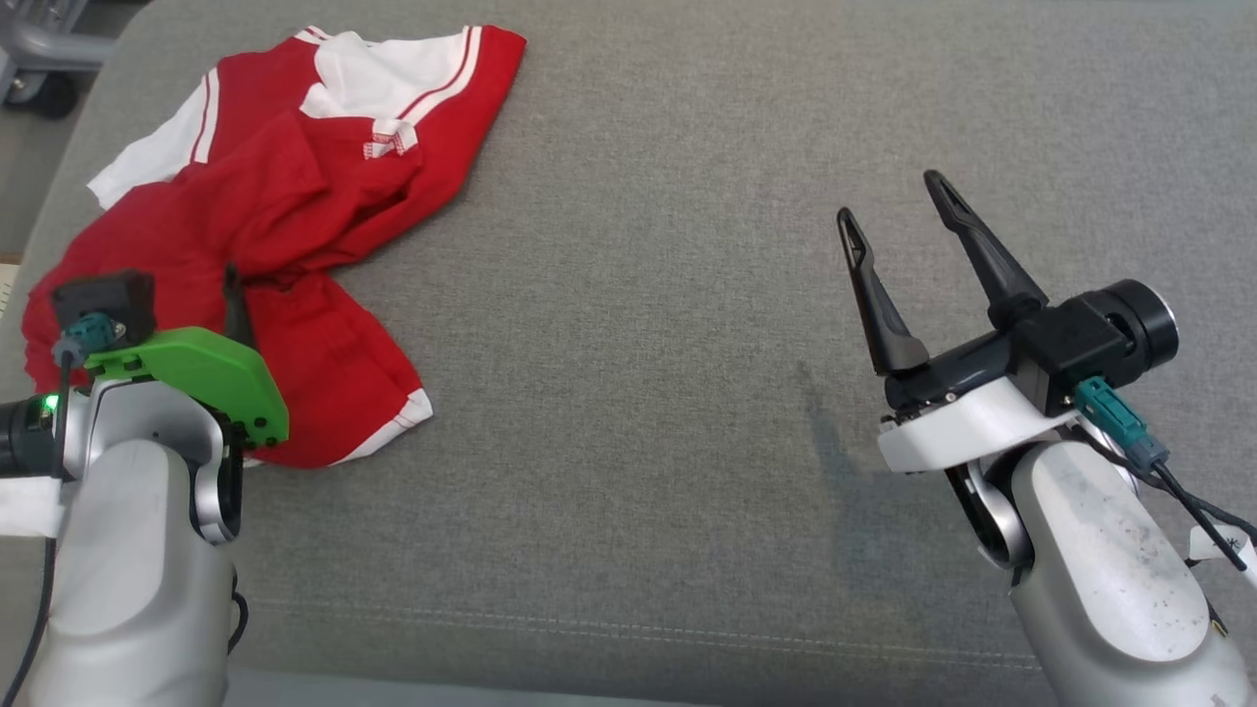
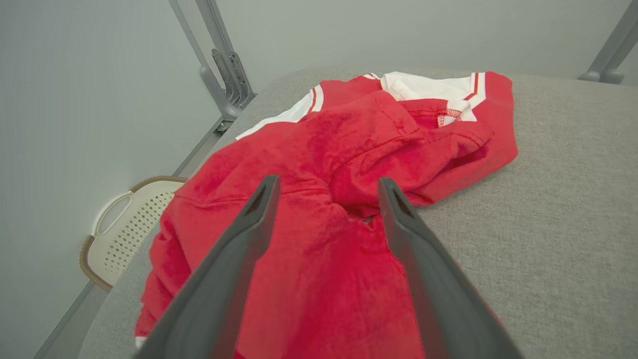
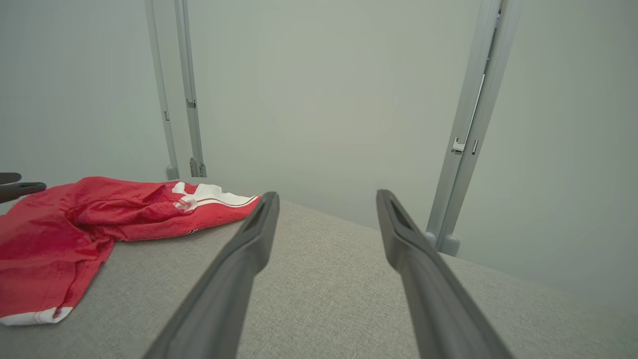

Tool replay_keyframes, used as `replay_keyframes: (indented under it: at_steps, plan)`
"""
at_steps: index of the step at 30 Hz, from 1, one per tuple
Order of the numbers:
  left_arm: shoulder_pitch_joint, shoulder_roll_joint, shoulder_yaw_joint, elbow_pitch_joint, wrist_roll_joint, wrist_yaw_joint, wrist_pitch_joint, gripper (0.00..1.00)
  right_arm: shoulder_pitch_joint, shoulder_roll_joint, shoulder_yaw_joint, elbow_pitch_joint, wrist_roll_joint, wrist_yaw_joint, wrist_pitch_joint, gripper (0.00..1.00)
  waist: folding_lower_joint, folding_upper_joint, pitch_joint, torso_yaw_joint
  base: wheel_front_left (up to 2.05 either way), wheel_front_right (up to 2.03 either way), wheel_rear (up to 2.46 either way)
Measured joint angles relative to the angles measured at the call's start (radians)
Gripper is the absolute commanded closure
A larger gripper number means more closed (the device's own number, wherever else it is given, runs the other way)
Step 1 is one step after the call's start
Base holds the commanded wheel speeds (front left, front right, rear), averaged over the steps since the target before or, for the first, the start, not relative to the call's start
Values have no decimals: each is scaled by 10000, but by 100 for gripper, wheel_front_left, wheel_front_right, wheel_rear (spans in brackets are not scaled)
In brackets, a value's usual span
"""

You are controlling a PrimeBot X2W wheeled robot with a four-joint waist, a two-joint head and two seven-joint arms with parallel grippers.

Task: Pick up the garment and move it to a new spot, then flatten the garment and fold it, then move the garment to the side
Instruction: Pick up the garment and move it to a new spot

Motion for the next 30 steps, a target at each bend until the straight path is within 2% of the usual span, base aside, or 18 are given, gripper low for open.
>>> replay_keyframes:
  at_steps: [13,25,27,28,30]
  plan:
    - [-1358,157,529,1894,454,240,713,0,-596,-167,-36,61,-155,167,-2,0,0,0,1288,-775,0,0,0]
    - [-2020,134,1404,3068,882,268,802,0,-790,-270,-38,238,-157,180,-2,0,0,0,1699,-972,0,0,0]
    - [-2064,77,1551,3229,982,268,742,56,-797,-268,-31,274,-157,196,-2,0,0,0,1715,-972,0,0,0]
    - [-2088,25,1615,3315,991,268,725,100,-807,-268,-33,303,-157,196,-2,0,0,0,1721,-973,0,0,0]
    - [-2127,-67,1668,3438,1028,268,640,100,-864,-265,-33,357,-157,205,-2,0,0,0,1724,-977,0,0,0]
